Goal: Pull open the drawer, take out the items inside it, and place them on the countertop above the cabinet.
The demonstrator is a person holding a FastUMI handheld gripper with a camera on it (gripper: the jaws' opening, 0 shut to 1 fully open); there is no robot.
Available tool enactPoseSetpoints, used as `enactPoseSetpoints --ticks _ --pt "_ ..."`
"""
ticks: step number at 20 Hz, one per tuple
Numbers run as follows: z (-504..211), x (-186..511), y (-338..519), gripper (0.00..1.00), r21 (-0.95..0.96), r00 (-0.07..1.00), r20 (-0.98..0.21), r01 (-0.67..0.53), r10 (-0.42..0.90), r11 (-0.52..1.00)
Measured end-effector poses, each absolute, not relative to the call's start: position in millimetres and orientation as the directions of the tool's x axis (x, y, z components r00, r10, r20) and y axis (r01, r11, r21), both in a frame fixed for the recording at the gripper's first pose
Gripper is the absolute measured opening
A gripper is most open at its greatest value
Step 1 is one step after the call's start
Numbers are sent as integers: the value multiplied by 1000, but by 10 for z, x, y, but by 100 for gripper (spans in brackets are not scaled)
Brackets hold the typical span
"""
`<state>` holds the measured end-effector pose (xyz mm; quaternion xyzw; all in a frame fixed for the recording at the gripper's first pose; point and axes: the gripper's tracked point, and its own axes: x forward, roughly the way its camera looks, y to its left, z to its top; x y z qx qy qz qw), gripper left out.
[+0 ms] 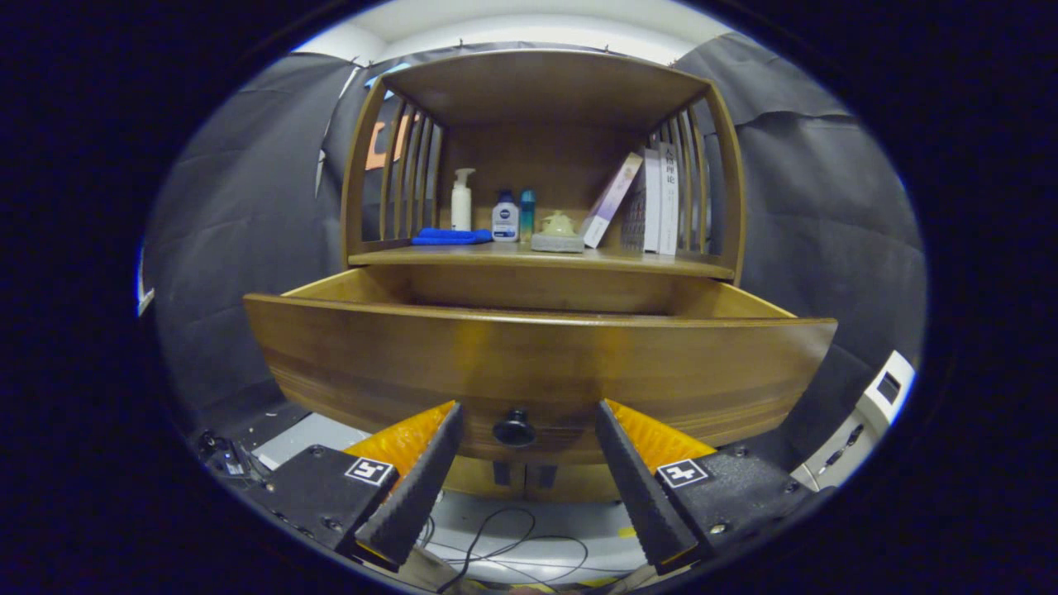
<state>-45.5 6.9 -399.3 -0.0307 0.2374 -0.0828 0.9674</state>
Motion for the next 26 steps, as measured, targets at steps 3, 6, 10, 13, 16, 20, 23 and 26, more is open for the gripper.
enactPoseSetpoints --ticks 3,6,10,13,16,20,23,26 --pt "-4002 -438 74 100 -107 875 -442 166 -197 980" --pt "-4006 -432 73 100 -132 869 -442 183 -223 974" --pt "-3995 -381 41 100 -117 871 -445 171 -206 978" --pt "-3992 -323 -9 100 -99 868 -453 176 -202 979" --pt "-3981 -261 -13 99 -103 868 -452 178 -206 979" --pt "-3936 -101 -29 99 -110 875 -438 174 -205 979" --pt "-3988 12 -45 100 -103 867 -455 176 -204 979" --pt "-3988 101 -57 99 -108 868 -454 172 -202 979"
